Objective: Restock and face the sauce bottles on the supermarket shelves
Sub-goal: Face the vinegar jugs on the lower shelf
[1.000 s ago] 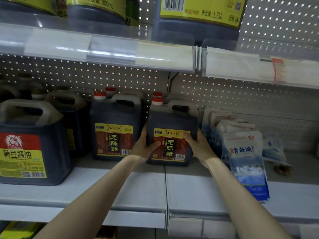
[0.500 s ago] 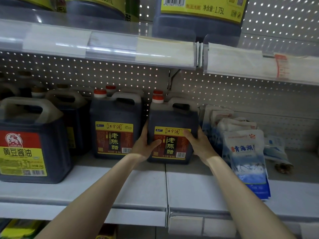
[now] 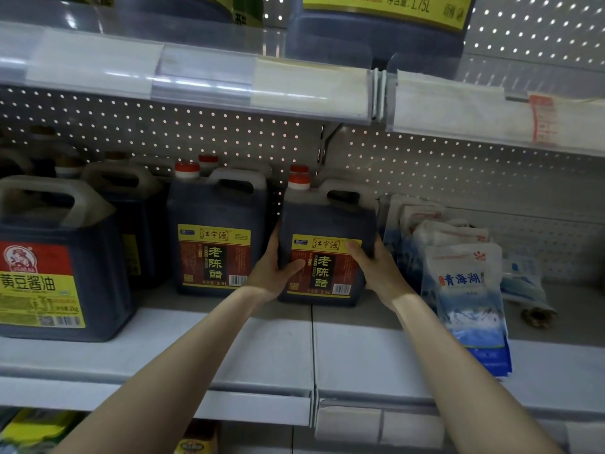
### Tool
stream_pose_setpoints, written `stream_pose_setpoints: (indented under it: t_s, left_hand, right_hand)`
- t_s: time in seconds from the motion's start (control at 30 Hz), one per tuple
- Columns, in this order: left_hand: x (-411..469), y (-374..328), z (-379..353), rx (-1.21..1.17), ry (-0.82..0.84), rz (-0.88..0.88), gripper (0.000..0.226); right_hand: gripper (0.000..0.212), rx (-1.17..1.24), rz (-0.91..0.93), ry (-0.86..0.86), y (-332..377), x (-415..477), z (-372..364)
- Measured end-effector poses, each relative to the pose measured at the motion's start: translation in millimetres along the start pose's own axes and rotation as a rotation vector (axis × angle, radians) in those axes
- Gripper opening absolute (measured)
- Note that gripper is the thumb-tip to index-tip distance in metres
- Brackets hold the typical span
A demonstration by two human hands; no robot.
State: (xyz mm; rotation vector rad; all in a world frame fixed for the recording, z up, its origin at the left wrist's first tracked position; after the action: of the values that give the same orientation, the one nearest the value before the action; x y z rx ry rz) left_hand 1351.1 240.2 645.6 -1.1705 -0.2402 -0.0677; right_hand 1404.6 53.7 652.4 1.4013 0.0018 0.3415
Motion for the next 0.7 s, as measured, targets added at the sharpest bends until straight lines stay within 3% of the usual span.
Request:
stream_pose_setpoints:
  t_s: [0.43, 0.6, 0.7]
  left_hand:
    - [-2, -1, 1, 0.015, -0.025, 0.020, 0.079]
    - [-7, -3, 6, 0.032, -0.037, 0.041, 0.074]
    - [-15, -7, 11, 0.000, -0.025, 0.075, 0.071]
  right_hand:
    - [0.063, -0.019, -0.022, 0.025, 4, -5, -1]
    - [0.045, -0.012, -0.057, 0.041, 7, -9, -2]
    - [0.048, -0.051, -0.061, 0.027, 15, -16, -1]
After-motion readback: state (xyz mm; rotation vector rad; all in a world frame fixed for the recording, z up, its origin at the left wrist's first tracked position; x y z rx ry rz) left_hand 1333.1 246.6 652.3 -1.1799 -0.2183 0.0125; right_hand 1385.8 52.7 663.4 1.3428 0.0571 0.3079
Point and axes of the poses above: each hand's wrist, its own x-axis towards the middle knuckle, its own z-axis out of the back of the hand, y = z × x, the point moved 10 cm from there along x, towards the middle knuckle, and after that the axes turned 2 degrees about y, right-handed, at the moved point
